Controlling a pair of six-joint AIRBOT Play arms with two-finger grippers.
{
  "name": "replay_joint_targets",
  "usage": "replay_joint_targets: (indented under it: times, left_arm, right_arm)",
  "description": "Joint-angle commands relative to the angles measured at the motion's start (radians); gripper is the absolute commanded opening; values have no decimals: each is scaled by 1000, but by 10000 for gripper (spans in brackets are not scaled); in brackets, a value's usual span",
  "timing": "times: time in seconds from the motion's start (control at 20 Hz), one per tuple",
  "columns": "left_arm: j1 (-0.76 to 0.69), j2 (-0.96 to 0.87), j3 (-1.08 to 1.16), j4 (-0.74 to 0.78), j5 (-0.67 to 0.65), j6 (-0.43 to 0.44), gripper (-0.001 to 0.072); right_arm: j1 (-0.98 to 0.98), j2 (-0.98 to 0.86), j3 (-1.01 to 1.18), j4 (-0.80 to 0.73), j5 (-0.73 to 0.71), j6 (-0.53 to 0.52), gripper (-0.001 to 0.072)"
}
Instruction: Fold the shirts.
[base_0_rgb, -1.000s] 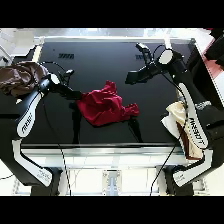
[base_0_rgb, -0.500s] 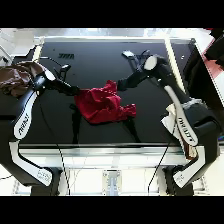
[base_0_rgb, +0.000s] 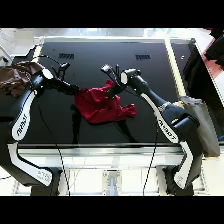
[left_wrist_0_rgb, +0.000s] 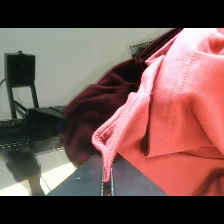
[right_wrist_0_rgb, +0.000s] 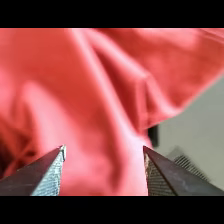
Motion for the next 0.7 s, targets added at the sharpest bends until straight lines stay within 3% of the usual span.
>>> replay_joint_targets:
  times: [0.0, 0.05, 0.2, 0.25, 0.3, 0.4, 0.5, 0.65]
  left_arm:
    - [1, 1, 1, -5, -2, 0, 20]
    - [1, 1, 1, -5, -2, 0, 20]
    - [1, 1, 1, -5, -3, 0, 20]
    - [1, 1, 1, -5, -3, 0, 20]
    - [1, 1, 1, -5, -3, 0, 20]
    - [1, 1, 1, -4, -6, 0, 20]
    - [7, 6, 2, 1, -5, 0, 20]
    - [51, 80, 19, 0, -6, 0, 20]
  right_arm:
    - [6, -18, 22, 82, 99, 2, 577]
    - [6, -18, 26, 93, 96, -2, 575]
    - [6, -30, 28, 64, 84, -1, 428]
    - [6, -43, 28, 24, 81, 2, 426]
    - [6, -57, 28, -16, 76, 5, 357]
    - [6, -87, 29, -66, 43, 8, 25]
    - [6, -86, 45, -105, 47, 7, 14]
    - [6, -43, 190, -258, 172, 6, 13]
